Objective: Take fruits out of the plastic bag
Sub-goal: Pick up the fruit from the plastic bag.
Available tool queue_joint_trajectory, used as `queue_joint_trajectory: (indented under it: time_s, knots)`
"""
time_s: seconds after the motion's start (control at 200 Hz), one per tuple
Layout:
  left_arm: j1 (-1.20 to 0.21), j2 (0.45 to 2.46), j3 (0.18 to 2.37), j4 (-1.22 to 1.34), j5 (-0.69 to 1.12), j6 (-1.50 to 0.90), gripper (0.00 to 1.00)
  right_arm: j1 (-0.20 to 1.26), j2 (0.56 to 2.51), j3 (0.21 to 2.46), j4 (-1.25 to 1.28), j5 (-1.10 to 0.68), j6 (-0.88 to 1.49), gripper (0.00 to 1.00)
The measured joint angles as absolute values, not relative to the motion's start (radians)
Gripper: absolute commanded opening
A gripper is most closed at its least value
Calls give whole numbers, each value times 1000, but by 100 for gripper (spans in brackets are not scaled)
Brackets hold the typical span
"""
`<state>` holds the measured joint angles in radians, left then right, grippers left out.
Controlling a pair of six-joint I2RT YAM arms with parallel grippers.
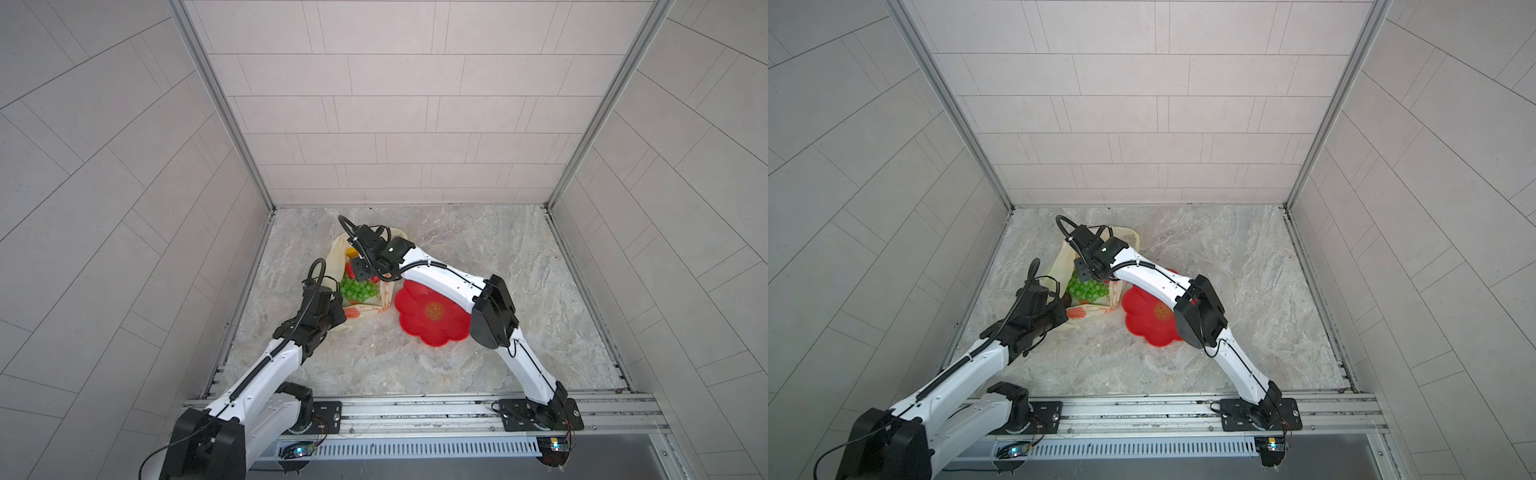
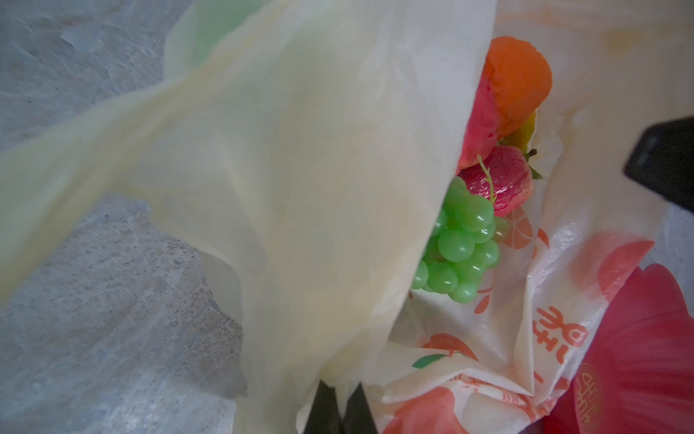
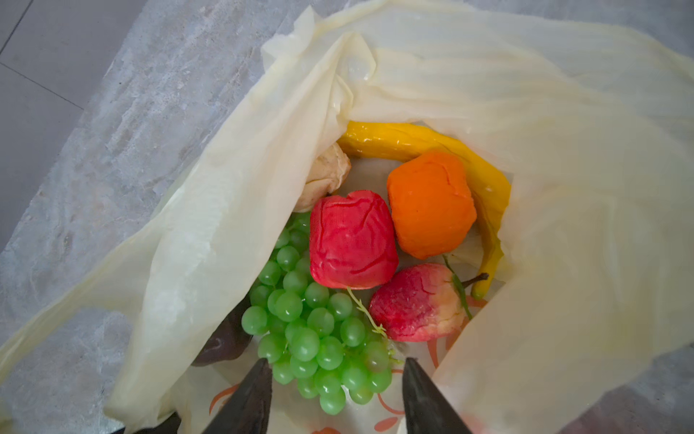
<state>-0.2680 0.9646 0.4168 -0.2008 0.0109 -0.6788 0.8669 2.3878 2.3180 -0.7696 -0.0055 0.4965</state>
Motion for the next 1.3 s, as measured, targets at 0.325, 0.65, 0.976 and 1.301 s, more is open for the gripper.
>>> queue_joint_trajectory:
  time_s: [0.325, 0.65, 0.976, 1.301]
  knots:
    - [-284, 967, 418, -208, -12, -679, 3, 824, 2537, 2445, -774, -59, 489, 74]
    - [-288, 968, 419, -216, -21, -675, 3, 825, 2620, 2505, -734, -64, 487, 75]
    - [-290, 967, 422, -220, -23, -672, 3, 824, 2692, 2594, -723, -62, 487, 79]
    - [-291, 967, 422, -224, -25, -672, 2, 820, 2712, 2624, -730, -69, 481, 59]
